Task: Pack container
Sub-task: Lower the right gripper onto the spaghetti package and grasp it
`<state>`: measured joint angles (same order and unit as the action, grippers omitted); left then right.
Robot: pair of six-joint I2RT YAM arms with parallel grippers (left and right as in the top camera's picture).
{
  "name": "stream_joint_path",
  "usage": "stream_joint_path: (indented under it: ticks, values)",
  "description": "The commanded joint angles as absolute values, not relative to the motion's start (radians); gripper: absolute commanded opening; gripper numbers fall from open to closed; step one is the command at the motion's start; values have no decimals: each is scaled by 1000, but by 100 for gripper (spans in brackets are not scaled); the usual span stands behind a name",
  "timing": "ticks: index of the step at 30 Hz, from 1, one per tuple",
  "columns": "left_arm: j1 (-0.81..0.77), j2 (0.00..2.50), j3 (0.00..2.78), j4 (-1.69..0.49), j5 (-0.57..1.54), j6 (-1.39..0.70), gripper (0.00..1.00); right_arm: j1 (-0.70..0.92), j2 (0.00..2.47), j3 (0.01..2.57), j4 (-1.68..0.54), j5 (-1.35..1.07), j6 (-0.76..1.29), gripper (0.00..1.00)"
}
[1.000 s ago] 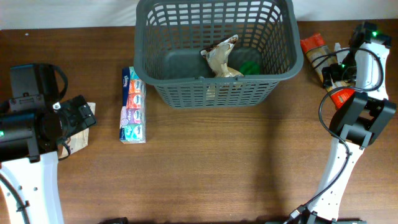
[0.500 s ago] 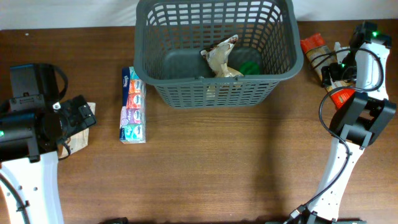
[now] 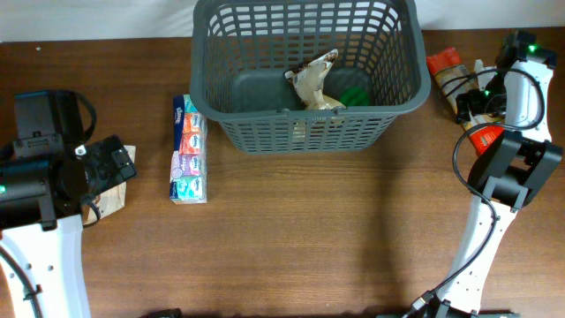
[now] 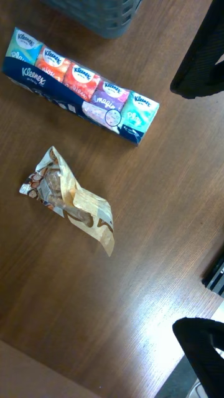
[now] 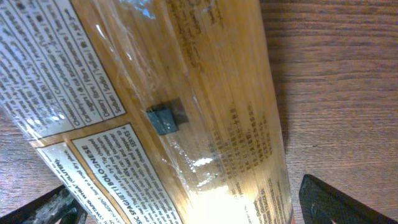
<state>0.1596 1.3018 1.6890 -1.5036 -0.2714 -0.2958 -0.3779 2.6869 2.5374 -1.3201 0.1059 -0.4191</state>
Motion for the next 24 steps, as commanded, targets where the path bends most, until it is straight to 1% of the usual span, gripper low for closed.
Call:
stream_joint_path:
  ticks: [1,3,5,7,12,17,18,24]
  values:
    - [165,1307,1700,-1504,-265,-298,100,-369,2741,2523,-1321,89,-411,97]
    - [165,1307,1700,-1505,-265,-298,100,-369,2741,2523,-1321,89,-411,95]
    - [165,1307,1700,-1505,-265,-298,100,-369,2741,2523,-1321,89,-411,75]
    - [165,1307,1700,-1505,-265,-298,100,-369,2741,2523,-1324,89,-411,61]
    - [165,1307,1700,-1505,-266,-298,100,-369,2741,2523,-1325,89,-411,38]
    - [165,1307,1700,-1504,-266,-298,99,-369,2741,2523,-1331,90,-390,6]
    - [165,1307,1700,-1504,-266,-298,100,-369,2741,2523,-1331,89,-383,4]
    - [165,1307,1700,-1504,-266,-298,100,-369,2740,2524,-1332,89,-300,4]
